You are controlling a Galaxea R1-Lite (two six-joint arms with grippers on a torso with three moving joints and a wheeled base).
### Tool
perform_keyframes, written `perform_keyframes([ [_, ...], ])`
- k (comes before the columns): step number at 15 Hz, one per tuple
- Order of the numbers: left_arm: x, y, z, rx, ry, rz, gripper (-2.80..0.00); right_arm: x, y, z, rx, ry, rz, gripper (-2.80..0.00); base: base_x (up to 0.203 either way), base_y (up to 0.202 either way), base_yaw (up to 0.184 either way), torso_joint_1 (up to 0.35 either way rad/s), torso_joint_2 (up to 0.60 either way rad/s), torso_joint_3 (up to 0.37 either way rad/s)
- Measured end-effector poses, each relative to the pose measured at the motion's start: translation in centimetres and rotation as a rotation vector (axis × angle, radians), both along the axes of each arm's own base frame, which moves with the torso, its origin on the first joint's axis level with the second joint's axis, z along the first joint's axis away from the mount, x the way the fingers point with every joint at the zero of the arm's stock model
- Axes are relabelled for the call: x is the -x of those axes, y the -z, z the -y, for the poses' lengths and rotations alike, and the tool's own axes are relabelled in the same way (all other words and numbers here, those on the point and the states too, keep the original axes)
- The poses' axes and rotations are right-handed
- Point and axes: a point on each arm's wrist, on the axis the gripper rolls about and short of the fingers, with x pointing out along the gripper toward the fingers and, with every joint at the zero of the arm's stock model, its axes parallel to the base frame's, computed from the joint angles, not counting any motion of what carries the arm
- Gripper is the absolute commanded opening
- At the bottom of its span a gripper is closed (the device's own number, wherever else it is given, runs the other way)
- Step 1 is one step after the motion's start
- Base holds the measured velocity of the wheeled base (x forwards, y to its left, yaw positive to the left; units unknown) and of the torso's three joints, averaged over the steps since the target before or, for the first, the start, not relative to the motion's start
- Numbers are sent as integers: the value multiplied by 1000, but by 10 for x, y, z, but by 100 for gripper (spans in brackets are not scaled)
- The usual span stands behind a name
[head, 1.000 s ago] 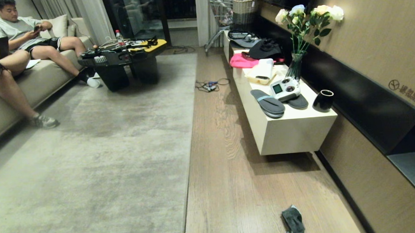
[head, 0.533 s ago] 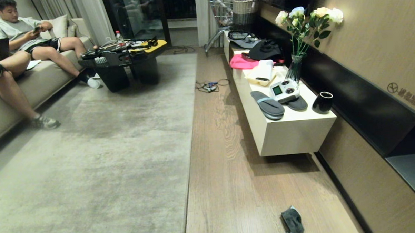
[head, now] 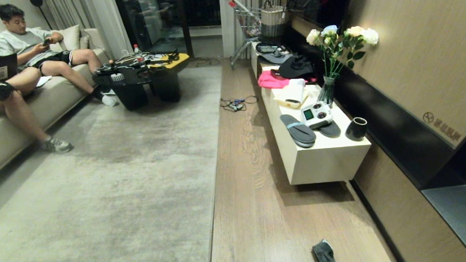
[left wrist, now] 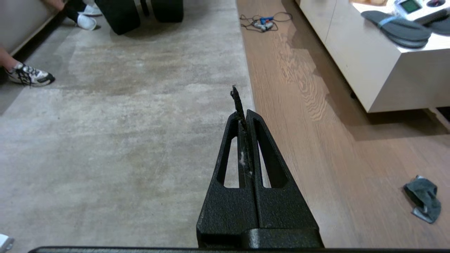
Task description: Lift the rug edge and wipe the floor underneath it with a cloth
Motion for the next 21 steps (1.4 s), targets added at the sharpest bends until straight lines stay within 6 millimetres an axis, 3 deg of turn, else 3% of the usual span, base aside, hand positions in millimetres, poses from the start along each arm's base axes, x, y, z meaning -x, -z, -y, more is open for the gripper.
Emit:
perform_keyframes([
  [21, 0, 0, 0, 0, 0, 0, -280, 0, 0, 0, 0, -1, 1, -280, 0, 0, 0, 171, -519, -353],
])
